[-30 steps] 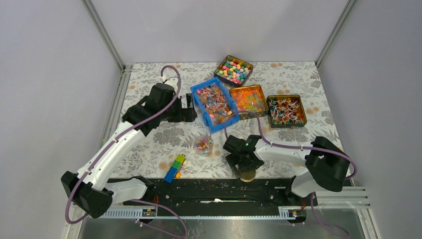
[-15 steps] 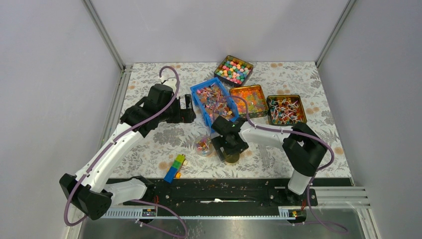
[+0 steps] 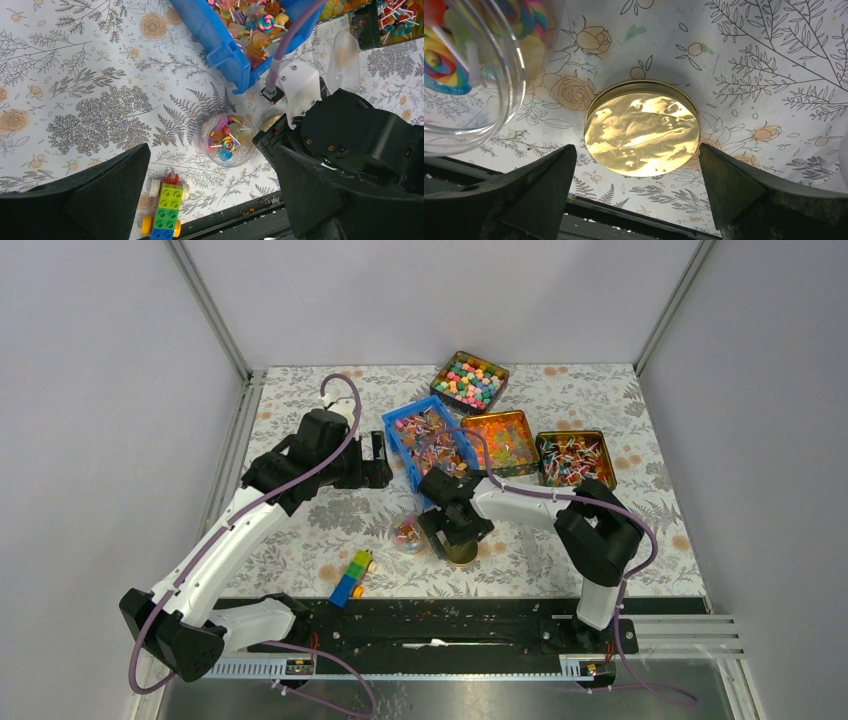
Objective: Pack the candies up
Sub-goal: Close the bottle lid on the packing bottle.
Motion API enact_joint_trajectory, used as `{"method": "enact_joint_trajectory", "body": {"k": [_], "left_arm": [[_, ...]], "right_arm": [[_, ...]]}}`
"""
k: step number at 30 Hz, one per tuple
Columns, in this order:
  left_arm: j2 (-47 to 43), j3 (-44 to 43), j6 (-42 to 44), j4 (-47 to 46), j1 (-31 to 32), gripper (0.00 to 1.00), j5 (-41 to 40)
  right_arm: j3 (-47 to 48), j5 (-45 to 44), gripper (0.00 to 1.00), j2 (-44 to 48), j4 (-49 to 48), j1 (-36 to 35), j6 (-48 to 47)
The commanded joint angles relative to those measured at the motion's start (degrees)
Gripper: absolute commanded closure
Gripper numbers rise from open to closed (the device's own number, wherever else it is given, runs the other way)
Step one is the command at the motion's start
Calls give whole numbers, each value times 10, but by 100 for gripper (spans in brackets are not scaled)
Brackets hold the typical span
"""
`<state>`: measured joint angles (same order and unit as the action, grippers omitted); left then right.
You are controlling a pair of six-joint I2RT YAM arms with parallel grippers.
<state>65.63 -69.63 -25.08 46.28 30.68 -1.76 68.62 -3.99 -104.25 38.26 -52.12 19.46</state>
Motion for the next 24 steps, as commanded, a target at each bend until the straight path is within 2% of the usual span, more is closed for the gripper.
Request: {"method": "enact_joint_trajectory", "body": {"k": [1, 5, 12, 20, 24], "left_arm": [[-2, -22, 10, -14, -3, 1, -9], [2, -24, 11, -14, -3, 1, -10], [14, -33, 13, -14, -3, 1, -14], [26, -45, 9, -16, -10, 1, -28], [29, -36, -10, -31, -33, 1, -5]], "right_arm": [[18, -10, 0, -14, 17, 14, -9], [20, 11, 4, -18, 11, 22, -16], [23, 36, 23, -23, 9, 24, -27], [19, 32, 26, 18, 37, 33, -39], [39, 20, 26, 48, 77, 35, -54]]}}
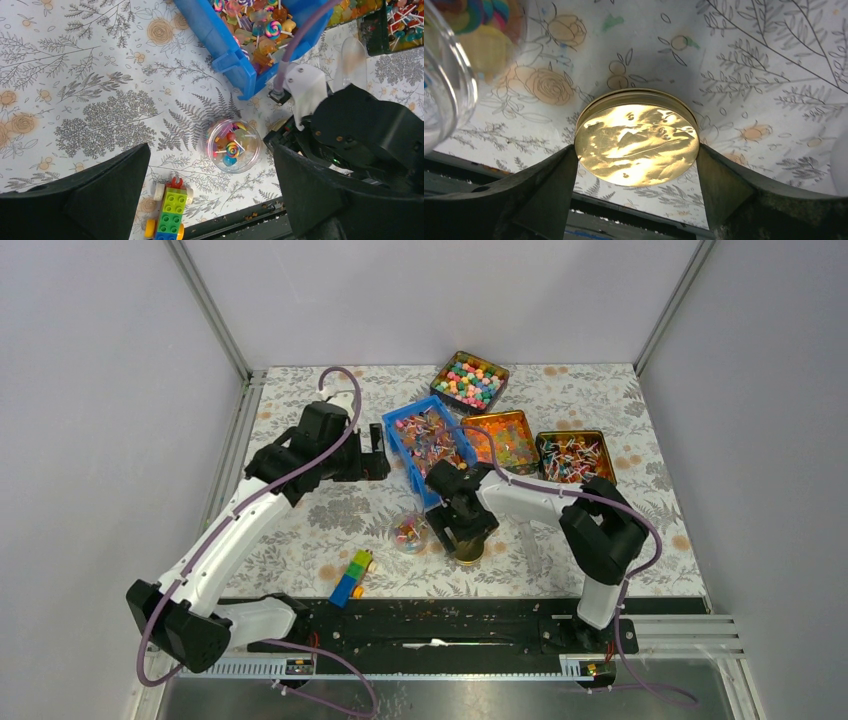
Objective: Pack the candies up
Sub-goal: Close the bottle lid on the packing bottle.
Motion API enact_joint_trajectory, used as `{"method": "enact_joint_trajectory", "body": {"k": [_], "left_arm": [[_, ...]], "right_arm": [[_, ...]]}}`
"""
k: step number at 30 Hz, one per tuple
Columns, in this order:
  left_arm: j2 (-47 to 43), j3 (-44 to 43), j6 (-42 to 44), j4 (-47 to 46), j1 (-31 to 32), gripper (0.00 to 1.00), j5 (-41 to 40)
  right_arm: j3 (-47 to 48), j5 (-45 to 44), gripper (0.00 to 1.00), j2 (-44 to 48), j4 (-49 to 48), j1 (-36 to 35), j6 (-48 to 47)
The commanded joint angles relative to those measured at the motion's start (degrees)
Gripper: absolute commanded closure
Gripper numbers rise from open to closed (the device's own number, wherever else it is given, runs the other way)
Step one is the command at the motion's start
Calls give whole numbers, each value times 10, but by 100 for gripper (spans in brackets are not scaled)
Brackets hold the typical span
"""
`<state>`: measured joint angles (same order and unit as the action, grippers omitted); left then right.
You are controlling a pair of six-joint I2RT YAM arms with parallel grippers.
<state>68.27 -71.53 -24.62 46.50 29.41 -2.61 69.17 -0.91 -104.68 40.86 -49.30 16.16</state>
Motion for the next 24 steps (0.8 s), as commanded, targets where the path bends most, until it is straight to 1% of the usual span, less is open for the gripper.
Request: {"method": "enact_joint_trajectory", "body": {"k": [1, 5, 10, 13, 18, 24], "left_arm": [[2, -13, -21, -38, -27, 1, 11], [1, 0, -37, -54, -59, 1, 35], [-9, 24, -56, -65, -101, 1, 61], [-19, 40, -65, -72, -125, 1, 76], [-34, 68, -86, -68, -165, 1, 95], [-50, 107, -116, -69, -211, 1, 125]], "right_arm": [[41, -13, 26, 58, 60, 7, -24], [77, -9, 26, 75, 94, 7, -42], [160, 7, 26, 71, 134, 6, -71], [219, 36, 27, 49, 151, 5, -81], [315, 53, 27, -9, 170, -5, -96], [369, 50, 27, -67, 170, -40, -96]]}}
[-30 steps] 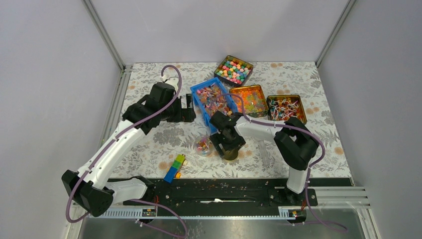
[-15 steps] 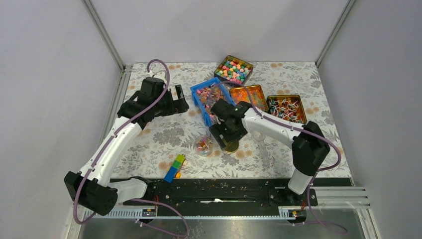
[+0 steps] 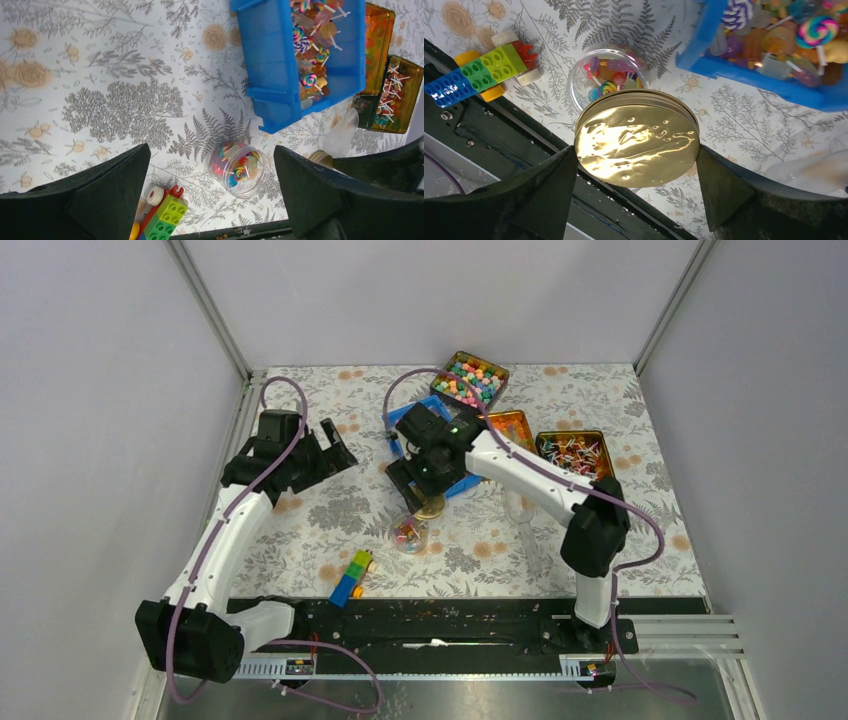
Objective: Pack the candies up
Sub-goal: Close the bottle lid on the packing bottle.
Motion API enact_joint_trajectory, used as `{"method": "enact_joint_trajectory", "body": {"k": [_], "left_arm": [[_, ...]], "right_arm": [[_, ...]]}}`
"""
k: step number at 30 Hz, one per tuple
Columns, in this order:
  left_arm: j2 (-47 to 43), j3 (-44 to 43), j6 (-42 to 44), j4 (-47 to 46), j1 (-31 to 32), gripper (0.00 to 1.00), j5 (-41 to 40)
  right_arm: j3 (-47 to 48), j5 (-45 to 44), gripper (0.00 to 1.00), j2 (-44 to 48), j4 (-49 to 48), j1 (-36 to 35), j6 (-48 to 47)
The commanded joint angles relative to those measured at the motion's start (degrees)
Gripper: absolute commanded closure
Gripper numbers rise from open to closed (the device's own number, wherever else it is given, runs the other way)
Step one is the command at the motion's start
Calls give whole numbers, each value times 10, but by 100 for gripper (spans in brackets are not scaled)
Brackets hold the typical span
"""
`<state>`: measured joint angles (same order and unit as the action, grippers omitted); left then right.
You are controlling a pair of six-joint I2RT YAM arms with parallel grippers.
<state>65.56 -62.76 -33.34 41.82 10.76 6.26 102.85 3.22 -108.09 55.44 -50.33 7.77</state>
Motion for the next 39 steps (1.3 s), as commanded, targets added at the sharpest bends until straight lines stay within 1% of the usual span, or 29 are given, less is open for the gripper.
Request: {"method": "enact_joint_trajectory", "body": {"k": [1, 4, 9, 14, 20, 22, 39], "left_arm": [[-25, 24, -31, -22, -30, 1, 42], [-29, 34, -31, -21, -46, 1, 57], [-29, 39, -15, -9, -63, 1, 74], [-29, 41, -2, 1, -76, 1, 84], [-29, 49, 0, 3, -78, 2, 95], [-31, 56, -3, 0, -78, 1, 101], [-46, 83, -9, -4, -78, 2, 121]], "right_arm": [[36, 5, 27, -40, 25, -37, -14], [39, -11, 27, -53, 22, -49, -18], [20, -21, 27, -62, -11, -54, 0], [26, -30, 27, -83, -11, -66, 8], [28, -30, 26, -96, -12, -73, 17], [29, -45, 26, -99, -12, -77, 17], [30, -44, 26, -122, -22, -85, 21]]}}
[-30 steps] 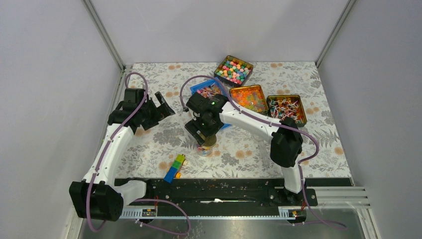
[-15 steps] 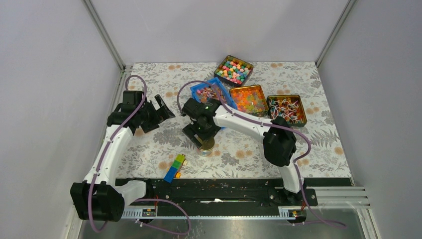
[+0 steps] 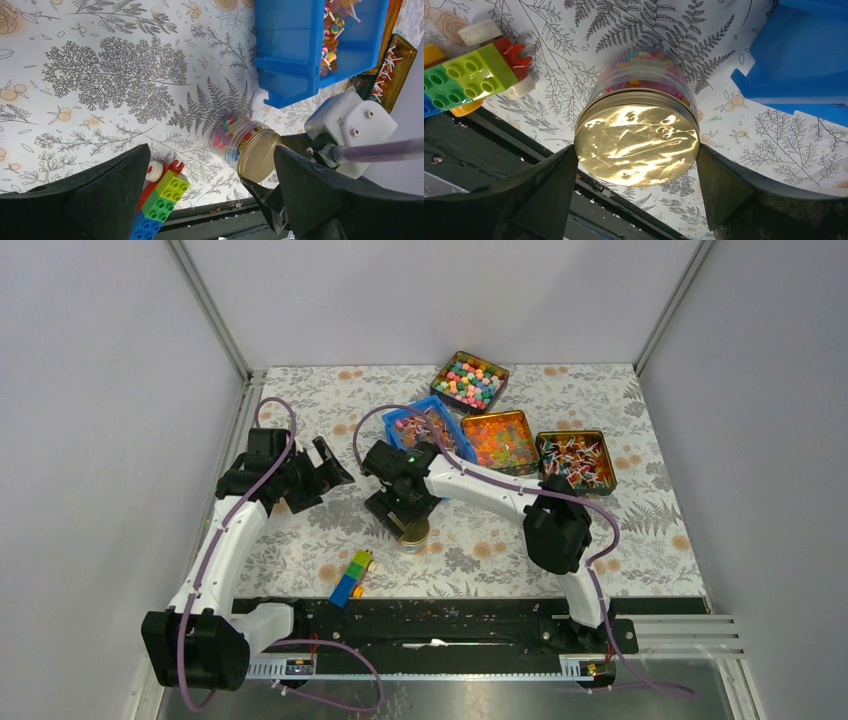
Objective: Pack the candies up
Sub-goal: Close the bottle lid on the packing bottle.
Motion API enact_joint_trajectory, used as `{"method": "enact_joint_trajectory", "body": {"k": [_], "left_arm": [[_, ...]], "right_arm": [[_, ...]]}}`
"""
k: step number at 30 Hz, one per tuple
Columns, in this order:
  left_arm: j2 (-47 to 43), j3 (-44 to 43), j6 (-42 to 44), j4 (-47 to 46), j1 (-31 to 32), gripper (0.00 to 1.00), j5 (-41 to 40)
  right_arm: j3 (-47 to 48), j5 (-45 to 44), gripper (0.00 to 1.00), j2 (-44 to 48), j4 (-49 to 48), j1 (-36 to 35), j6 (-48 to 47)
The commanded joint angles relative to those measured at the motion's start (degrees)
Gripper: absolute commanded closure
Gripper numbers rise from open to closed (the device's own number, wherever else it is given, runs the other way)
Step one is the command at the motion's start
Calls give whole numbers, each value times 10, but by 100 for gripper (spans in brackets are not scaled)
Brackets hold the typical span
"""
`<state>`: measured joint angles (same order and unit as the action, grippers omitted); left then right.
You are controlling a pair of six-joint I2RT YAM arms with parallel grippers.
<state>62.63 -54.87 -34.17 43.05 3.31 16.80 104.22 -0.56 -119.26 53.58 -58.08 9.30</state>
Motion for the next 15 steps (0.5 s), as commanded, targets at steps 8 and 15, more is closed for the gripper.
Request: {"method": "enact_joint_trajectory", "body": {"k": [8, 15], "left_arm": [[-16, 4, -2, -17, -3, 2, 18], [-15, 7, -4, -16, -3, 2, 20]], "right_arm": [[12, -17, 26, -24, -3, -9, 4], [17, -25, 25, -33, -3, -14, 7]]}}
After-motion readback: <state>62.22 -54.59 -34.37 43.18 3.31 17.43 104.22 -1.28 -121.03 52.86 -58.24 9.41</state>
